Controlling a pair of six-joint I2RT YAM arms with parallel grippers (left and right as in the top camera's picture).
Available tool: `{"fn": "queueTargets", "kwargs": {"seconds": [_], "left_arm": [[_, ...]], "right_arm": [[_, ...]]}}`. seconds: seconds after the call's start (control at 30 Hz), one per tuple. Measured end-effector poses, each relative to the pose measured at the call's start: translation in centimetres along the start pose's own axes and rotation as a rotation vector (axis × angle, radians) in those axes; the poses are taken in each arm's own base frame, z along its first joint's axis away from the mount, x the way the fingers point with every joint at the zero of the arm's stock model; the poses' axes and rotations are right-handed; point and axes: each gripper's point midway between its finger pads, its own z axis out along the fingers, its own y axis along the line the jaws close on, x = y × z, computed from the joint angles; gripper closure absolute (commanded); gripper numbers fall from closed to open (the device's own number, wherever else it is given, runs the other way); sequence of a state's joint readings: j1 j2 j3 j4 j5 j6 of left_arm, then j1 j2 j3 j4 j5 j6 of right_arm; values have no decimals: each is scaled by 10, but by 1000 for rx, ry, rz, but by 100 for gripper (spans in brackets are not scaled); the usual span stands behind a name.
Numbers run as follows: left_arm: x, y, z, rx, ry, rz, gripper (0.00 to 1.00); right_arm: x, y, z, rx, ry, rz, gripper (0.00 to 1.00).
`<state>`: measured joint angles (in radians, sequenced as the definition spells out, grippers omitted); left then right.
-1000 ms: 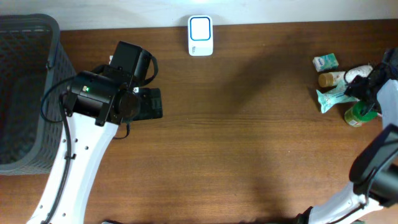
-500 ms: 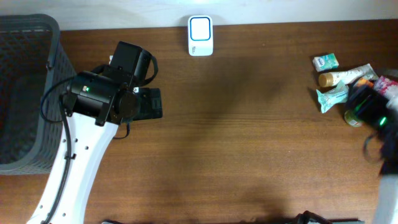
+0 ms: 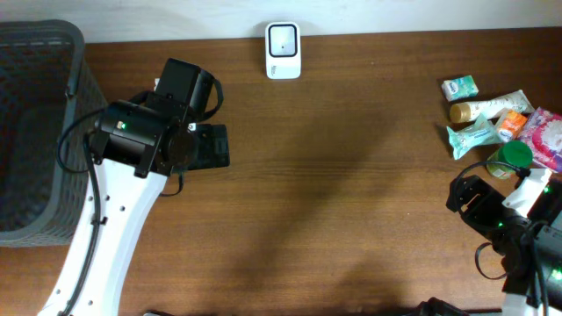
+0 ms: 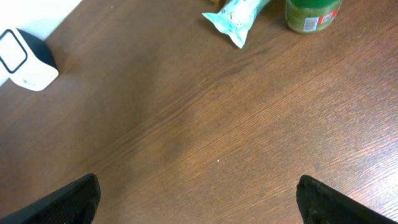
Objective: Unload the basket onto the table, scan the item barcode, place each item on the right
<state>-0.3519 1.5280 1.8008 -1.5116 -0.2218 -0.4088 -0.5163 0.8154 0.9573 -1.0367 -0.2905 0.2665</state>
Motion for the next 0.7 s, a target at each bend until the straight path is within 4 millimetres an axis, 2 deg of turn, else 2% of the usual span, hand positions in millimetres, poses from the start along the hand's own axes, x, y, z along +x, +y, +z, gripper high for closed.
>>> {"fn": "queueTargets", "kwargs": {"seconds": [0.23,0.3,0.4,0.5,0.53,0.63,0.67,0.7], "left_arm": [[0,0,0,0,0,0,1],[0,0,0,0,0,0,1],[0,0,0,0,0,0,1],[0,0,0,0,0,0,1],[0,0,0,0,0,0,1],[0,0,0,0,0,0,1],[0,0,0,0,0,0,1],[0,0,0,0,0,0,1]], "right_arm": [[5,-9,25,31,112,30,2],[8,-5,33,24,140,14,1],[2,19,40,-37,92,-86,1],[-5,71,38,-188,-86,-280,1],[6,89,31,-253,-146,-351,1],[31,96,26,-316,-227,-426,1],[45,91,34,-319,-237,-442,1],[50,89,40,-321,-249,-447,1]]}}
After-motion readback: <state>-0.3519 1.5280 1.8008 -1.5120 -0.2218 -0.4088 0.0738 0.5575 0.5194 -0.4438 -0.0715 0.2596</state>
